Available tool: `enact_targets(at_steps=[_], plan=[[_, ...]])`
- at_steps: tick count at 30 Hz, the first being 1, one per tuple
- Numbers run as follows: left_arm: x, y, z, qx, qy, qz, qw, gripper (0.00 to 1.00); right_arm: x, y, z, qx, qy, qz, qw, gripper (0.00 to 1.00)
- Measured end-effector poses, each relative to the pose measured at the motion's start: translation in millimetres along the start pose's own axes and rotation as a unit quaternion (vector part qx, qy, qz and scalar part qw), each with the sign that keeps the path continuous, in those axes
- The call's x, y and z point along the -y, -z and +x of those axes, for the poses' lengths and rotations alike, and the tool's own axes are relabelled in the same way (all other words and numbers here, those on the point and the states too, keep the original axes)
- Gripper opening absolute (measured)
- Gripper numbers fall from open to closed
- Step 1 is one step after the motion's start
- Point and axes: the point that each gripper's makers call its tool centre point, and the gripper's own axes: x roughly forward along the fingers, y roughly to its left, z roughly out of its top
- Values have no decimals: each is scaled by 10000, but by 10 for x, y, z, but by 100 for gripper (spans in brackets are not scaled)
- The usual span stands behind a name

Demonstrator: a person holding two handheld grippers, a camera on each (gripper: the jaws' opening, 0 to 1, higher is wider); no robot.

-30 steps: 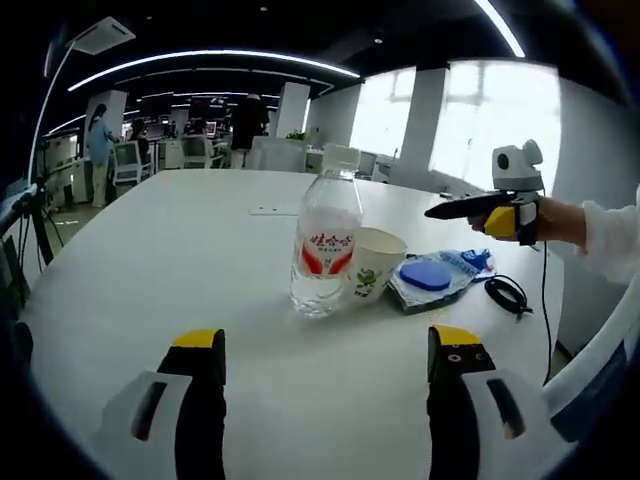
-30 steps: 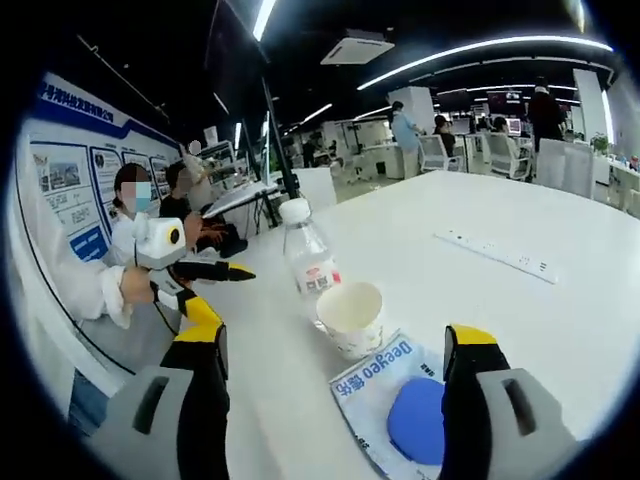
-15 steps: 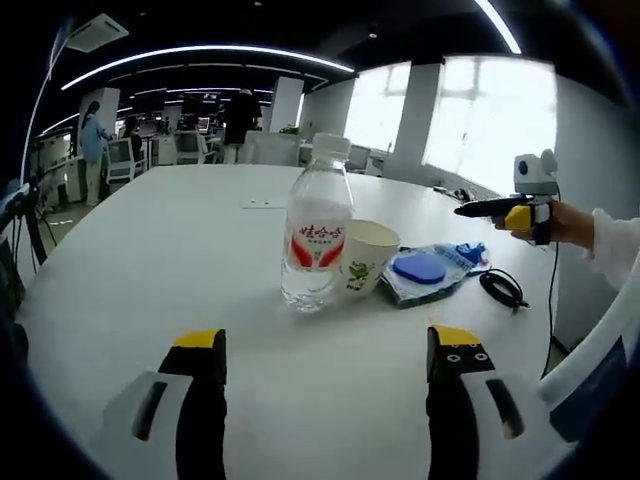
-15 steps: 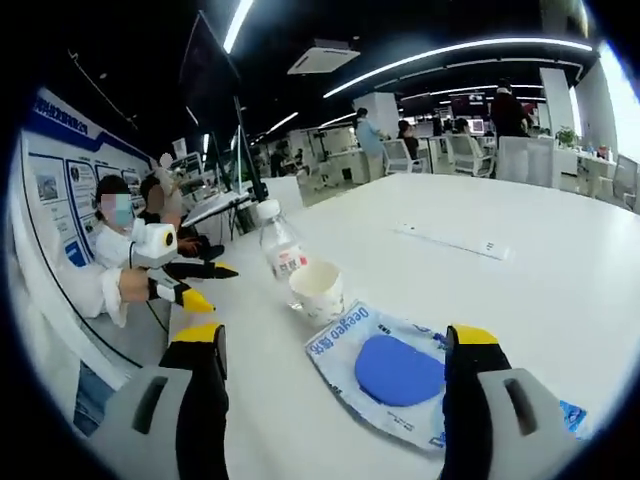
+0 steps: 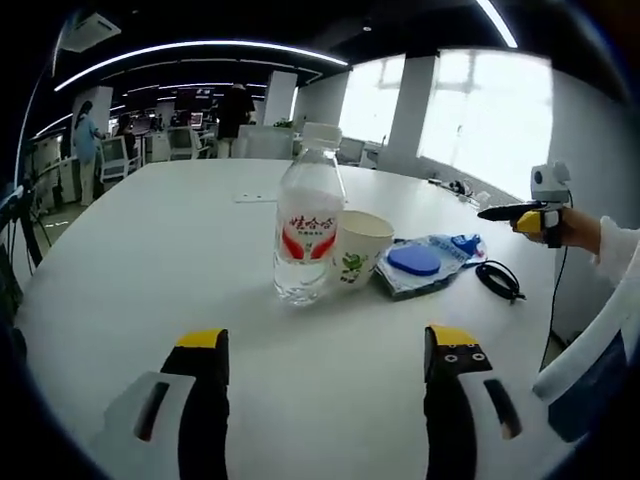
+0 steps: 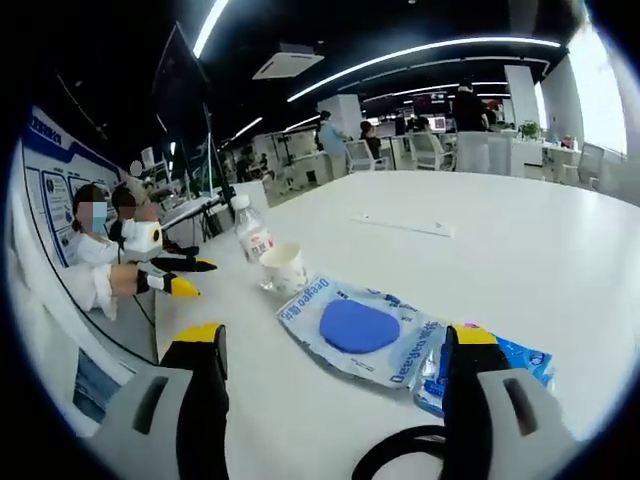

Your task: Arrange the tabletop items into an orderly group along one side of the table until the central work area is clear of visible clutter.

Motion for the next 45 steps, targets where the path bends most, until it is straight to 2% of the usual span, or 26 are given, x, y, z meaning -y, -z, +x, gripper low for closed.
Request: enact_targets(at_steps=[11, 21, 35, 45], plan=[[31, 62, 21, -135, 73, 27, 9999, 81, 238, 259, -551, 208, 746, 569, 9954, 89], [54, 171, 64, -378, 128, 129, 9991, 81, 322, 553, -964, 260, 1190, 1015, 9873, 90], [88, 284, 73, -647, 243, 109, 9975, 83, 285, 986, -1285, -6, 1544, 1344, 9788, 90], [123, 355, 82, -798, 306, 124, 9963, 82, 358, 1152, -1400, -112, 1716, 1657, 9711, 90]])
